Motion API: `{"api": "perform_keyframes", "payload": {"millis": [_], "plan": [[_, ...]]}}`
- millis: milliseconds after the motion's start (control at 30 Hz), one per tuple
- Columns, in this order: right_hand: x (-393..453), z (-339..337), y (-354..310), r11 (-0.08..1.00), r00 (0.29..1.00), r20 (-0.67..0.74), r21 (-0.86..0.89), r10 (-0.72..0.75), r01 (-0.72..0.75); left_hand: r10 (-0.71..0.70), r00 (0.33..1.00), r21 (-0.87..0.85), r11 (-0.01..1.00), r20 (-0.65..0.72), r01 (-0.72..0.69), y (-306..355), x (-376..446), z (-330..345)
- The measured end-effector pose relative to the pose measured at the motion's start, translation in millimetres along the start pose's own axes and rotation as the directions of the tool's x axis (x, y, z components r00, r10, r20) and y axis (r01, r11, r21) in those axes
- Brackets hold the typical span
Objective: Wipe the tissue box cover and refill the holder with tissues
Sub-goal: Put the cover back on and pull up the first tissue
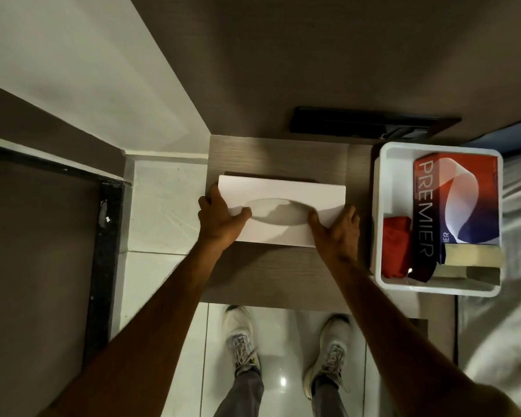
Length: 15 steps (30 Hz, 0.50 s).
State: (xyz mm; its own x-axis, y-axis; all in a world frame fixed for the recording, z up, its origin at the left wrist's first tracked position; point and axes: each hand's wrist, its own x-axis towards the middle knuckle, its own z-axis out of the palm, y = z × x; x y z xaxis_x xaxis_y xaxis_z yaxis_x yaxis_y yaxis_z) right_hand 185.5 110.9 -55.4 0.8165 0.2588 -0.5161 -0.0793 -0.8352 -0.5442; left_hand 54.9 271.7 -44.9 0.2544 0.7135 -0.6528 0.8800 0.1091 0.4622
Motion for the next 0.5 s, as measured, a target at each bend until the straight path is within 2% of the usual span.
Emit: {"api": "perform_keyframes", "payload": {"millis": [233, 500], "plan": [[1.5, -3.0, 5.7, 0.999, 1.000, 0.014, 0.035, 0.020, -0.020, 0.024, 1.000, -0.023, 0.999, -0.002, -0.024, -1.7, -2.2, -1.0], [-3.8, -6.5, 9.2, 1.000, 0.999, 0.037, 0.019, 0.006, -0.007, 0.104, 0.995, 0.057, 0.993, -0.011, -0.103, -6.2, -14.2, -0.1]]}}
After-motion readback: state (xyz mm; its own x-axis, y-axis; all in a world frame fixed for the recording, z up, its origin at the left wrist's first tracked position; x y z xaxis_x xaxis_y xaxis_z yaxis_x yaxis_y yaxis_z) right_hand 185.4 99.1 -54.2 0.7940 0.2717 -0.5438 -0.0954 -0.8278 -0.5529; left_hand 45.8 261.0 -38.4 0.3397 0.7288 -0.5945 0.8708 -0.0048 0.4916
